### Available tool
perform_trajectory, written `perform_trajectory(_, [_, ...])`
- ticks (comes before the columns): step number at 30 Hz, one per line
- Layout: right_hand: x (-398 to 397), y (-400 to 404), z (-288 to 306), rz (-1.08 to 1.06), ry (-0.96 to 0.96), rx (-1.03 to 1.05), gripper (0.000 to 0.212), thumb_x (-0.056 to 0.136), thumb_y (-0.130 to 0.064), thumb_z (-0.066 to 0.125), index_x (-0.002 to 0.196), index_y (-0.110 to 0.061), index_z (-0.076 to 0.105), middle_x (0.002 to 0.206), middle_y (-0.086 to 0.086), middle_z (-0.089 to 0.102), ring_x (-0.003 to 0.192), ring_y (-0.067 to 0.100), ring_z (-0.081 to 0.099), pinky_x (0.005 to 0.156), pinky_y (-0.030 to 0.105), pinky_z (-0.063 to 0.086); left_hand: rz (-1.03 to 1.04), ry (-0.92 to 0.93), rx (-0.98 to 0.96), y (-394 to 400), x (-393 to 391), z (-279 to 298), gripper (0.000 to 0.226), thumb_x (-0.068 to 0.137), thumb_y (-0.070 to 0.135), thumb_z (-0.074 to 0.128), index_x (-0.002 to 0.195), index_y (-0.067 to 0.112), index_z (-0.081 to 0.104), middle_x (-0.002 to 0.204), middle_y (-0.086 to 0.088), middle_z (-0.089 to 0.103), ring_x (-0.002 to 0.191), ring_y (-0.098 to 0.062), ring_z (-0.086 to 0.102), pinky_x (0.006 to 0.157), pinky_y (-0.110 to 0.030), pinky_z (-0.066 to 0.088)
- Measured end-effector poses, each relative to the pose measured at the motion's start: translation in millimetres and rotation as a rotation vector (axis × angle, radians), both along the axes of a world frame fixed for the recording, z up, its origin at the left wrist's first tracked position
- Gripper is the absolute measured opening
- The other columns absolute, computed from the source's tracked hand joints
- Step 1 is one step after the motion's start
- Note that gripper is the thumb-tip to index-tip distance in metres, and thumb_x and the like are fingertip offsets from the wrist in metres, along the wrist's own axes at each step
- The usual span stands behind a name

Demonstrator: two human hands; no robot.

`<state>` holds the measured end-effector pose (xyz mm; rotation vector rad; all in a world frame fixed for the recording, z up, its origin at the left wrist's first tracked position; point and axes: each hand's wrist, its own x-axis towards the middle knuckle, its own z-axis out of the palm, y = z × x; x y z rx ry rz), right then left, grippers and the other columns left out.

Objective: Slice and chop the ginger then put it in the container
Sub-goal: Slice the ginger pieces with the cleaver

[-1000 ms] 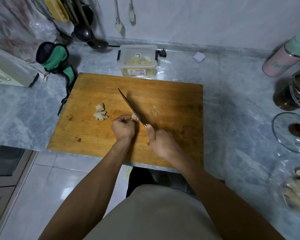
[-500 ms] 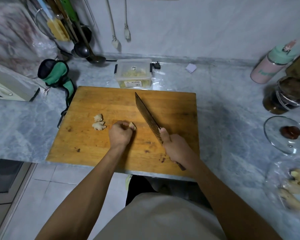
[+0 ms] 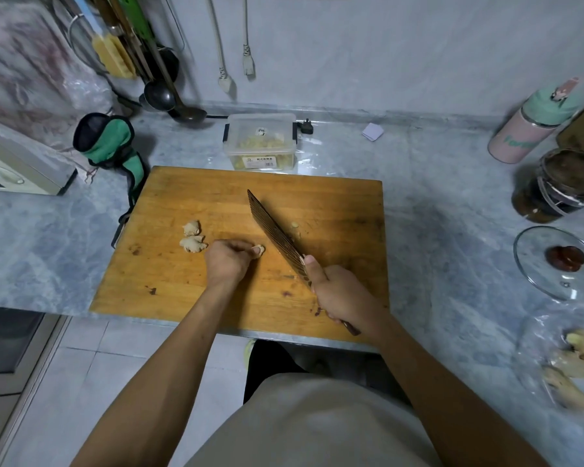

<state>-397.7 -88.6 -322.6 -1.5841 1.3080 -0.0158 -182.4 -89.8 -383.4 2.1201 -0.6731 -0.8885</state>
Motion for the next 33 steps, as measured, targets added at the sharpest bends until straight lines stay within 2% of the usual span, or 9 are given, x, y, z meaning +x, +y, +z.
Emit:
perform_trajectory(3, [5.1,4.2,-1.2,0.02,0.014,-0.007,0.07,0.102,-0.065,0.015,0.072,-0.014,0.051,0.048,-0.002,0.043,0.033,0.008,0.041,0.041,0.021,0.038,0.078,0.011,-0.054,2.6,-9.1,-6.6,0.004,0.079,0.01,0.082,0.08,0.012,0.078,0.085,-0.005,0.076,0.08,-0.019,0.069,0.088,-0.032,0.056])
perform_trajectory(6, [8.9,7.9,-1.8,0.018,-0.005,-0.011,0.069,0.103,-0.064,0.016,0.066,-0.015,0.049,0.05,-0.001,0.043,0.035,0.009,0.041,0.047,0.025,0.039,0.094,-0.049,-0.098,5.7,-19.7,-6.4,0.011,0.085,0.01,0.076,0.094,0.005,0.078,0.094,-0.004,0.074,0.081,-0.013,0.064,0.075,-0.01,0.045])
perform_trajectory(9, [10.3,9.5,-1.3,0.011,-0.024,-0.025,0.069,0.104,-0.062,0.017,0.06,-0.016,0.046,0.05,-0.001,0.043,0.039,0.011,0.042,0.052,0.029,0.04,0.057,-0.113,-0.125,6.8,-25.5,-6.4,0.013,0.088,0.01,0.071,0.098,0.005,0.078,0.097,-0.006,0.075,0.082,-0.009,0.063,0.069,0.001,0.037])
perform_trajectory(17, [8.8,11.7,0.7,0.023,-0.027,-0.027,0.068,0.103,-0.062,0.017,0.065,-0.015,0.05,0.053,0.0,0.045,0.045,0.013,0.044,0.059,0.033,0.042,0.035,-0.164,-0.13,5.3,-27.4,-8.0,0.015,0.089,0.006,0.066,0.098,0.003,0.077,0.097,-0.009,0.076,0.082,-0.01,0.064,0.073,-0.004,0.039])
perform_trajectory(20, [9.9,11.6,3.5,0.041,-0.035,-0.023,0.069,0.105,-0.059,0.017,0.063,-0.015,0.05,0.052,0.0,0.044,0.044,0.012,0.043,0.059,0.033,0.042,0.038,-0.16,-0.127,5.0,-26.7,-8.8,0.016,0.089,0.006,0.066,0.099,0.003,0.077,0.099,-0.009,0.075,0.083,-0.01,0.064,0.071,0.001,0.038])
perform_trajectory(25, [10.8,11.4,3.3,0.031,-0.053,-0.026,0.065,0.106,-0.056,0.018,0.054,-0.028,0.045,0.045,-0.005,0.045,0.042,0.009,0.045,0.058,0.03,0.043,0.04,-0.163,-0.12,5.2,-26.7,-9.5,0.015,0.089,0.004,0.065,0.098,0.003,0.077,0.097,-0.008,0.075,0.08,-0.008,0.063,0.065,0.009,0.033])
perform_trajectory(28, [14.2,9.4,2.5,0.002,-0.043,0.011,0.064,0.106,-0.059,0.018,0.058,-0.027,0.046,0.036,-0.01,0.045,0.034,0.004,0.044,0.049,0.027,0.042,0.036,-0.169,-0.105,4.4,-26.2,-9.4,0.015,0.089,0.003,0.065,0.097,0.003,0.077,0.096,-0.007,0.075,0.081,-0.007,0.062,0.07,0.003,0.036])
perform_trajectory(30, [19.0,8.1,2.3,0.006,-0.011,0.008,0.069,0.105,-0.06,0.016,0.062,-0.019,0.051,0.041,-0.007,0.048,0.034,0.006,0.045,0.046,0.026,0.042,0.051,-0.162,-0.092,2.8,-25.8,-8.4,0.014,0.089,0.003,0.065,0.097,0.004,0.077,0.095,-0.006,0.075,0.082,-0.007,0.062,0.076,-0.003,0.038])
perform_trajectory(33, [30.3,4.6,-0.4,0.023,0.042,-0.045,0.072,0.105,-0.06,0.015,0.064,-0.014,0.052,0.053,0.0,0.052,0.043,0.013,0.051,0.052,0.029,0.046,0.039,-0.18,-0.098,3.1,-25.9,-7.7,0.017,0.088,0.0,0.064,0.098,0.003,0.077,0.094,-0.006,0.075,0.082,-0.006,0.063,0.08,-0.006,0.04])
